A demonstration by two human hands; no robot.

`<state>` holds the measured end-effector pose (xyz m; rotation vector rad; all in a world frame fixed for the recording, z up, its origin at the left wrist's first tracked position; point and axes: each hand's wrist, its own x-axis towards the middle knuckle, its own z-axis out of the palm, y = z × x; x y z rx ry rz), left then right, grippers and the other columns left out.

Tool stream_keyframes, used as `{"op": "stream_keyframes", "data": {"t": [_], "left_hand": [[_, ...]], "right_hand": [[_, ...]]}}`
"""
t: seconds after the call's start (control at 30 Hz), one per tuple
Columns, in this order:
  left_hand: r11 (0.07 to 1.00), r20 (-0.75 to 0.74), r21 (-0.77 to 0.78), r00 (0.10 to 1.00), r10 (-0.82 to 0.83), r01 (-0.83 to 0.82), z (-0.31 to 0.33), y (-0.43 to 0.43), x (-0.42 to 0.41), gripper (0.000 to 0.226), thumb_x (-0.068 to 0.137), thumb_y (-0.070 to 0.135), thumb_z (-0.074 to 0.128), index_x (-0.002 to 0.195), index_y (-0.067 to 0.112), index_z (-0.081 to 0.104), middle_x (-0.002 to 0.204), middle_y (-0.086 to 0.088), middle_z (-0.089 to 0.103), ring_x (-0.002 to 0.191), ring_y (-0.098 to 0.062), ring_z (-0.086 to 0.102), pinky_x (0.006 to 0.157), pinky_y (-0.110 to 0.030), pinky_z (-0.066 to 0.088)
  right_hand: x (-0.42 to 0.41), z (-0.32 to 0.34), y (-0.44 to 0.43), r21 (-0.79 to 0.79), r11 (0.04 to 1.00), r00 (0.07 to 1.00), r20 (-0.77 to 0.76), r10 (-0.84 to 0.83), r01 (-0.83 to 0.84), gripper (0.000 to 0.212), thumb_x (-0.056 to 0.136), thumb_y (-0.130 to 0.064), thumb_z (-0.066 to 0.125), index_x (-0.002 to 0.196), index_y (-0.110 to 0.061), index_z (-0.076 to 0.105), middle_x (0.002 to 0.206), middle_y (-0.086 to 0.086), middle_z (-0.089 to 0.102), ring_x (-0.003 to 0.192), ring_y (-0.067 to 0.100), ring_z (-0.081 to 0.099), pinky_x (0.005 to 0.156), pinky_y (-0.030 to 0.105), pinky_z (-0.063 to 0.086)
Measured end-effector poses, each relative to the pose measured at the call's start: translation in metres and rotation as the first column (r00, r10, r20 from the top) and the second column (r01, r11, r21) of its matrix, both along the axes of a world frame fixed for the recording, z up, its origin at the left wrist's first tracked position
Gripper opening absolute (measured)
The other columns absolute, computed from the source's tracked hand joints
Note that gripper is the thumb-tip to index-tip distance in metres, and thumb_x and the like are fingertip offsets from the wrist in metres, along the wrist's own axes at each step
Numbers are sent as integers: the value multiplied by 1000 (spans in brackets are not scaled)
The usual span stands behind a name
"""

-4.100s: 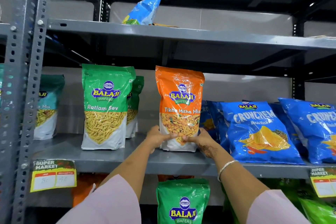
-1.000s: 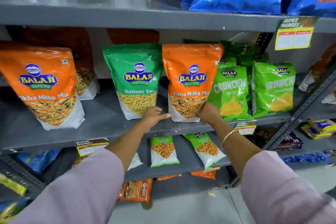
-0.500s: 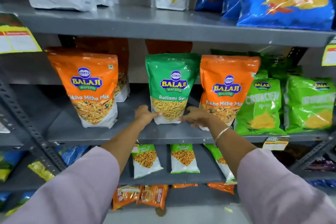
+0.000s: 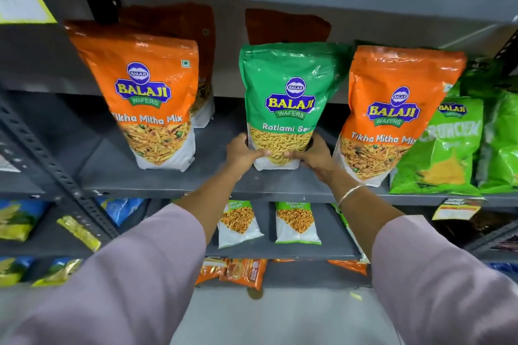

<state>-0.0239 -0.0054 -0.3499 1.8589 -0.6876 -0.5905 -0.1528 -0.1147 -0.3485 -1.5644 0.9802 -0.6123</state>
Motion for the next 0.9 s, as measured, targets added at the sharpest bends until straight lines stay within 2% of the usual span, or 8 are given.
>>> {"op": "stream_keyframes", "data": {"t": [0.1,0.23,0.37,0.5,0.6,0.77,0.83,0.9], "left_hand": [[1000,24,1,1000,8,-8,4,13,0,52,67,16,81,109,-3,58,121,-19,65,108,-31,61,80,-33,48],[999,57,-16,998,38,-37,6,39,0,52,68,15,81,110,-5,59,119,-20,66,108,-31,62,76,-28,45],[997,85,-42,994,63,-59,8,71,0,53,65,16,83,110,-2,62,117,-20,67,108,-32,64,87,-39,52],[995,87,-79,994,60,-53,20,100,-8,50,66,15,82,109,-1,62,115,-18,68,105,-29,64,88,-38,52],[994,164,-93,984,64,-49,39,120,-15,48,67,17,81,106,-3,62,111,-17,69,98,-25,64,79,-32,50],[979,177,-198,981,75,-39,80,147,-27,41,64,18,83,96,4,61,103,-23,69,100,-35,65,90,-50,52],[975,201,-221,977,73,-27,100,153,-32,41,64,20,83,95,3,62,103,-25,70,97,-35,66,89,-51,53],[966,226,-257,972,65,-5,127,156,-39,41,64,20,83,97,3,66,105,-20,72,95,-29,67,89,-45,54]], "right_hand": [[0,4,13,-26,1000,1000,-28,-8,7,78,58,-1,83,127,-6,45,127,17,59,116,31,56,97,48,49],[0,12,39,-99,995,998,-62,-2,-4,73,59,-4,83,123,-3,47,123,18,61,114,31,57,94,40,50],[-3,17,69,-133,991,998,-53,26,-33,71,59,-4,83,120,-2,48,120,18,63,102,24,58,90,36,49],[-11,26,96,-128,991,999,-9,42,-42,74,56,-5,85,121,-6,48,120,14,63,107,24,59,98,42,49],[-17,41,113,-158,986,998,27,57,-52,76,56,-6,85,122,-8,48,120,13,64,105,21,59,97,44,50],[-32,85,137,-259,963,995,54,84,-67,75,54,-14,86,120,-14,50,112,7,66,101,21,62,92,47,52],[-40,112,143,-305,949,994,48,93,-74,73,56,-14,86,121,-12,51,107,4,66,95,19,60,90,41,53],[-47,140,144,-326,942,992,67,105,-77,72,56,-13,86,120,-11,52,112,6,67,102,20,61,92,40,52]]}}
